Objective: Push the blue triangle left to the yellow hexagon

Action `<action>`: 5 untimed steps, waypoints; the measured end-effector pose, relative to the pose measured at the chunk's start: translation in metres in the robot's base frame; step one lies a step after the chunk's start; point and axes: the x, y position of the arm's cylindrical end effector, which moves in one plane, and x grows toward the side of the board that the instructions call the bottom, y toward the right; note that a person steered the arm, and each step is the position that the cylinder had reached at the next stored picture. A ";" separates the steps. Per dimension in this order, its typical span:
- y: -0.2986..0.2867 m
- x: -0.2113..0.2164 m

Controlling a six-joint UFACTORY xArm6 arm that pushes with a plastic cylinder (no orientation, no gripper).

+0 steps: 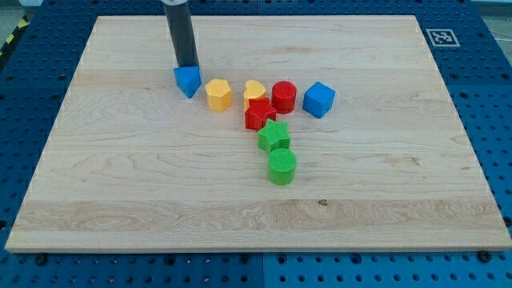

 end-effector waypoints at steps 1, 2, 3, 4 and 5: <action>0.006 -0.002; -0.006 0.018; -0.006 0.026; -0.006 0.033; -0.026 0.030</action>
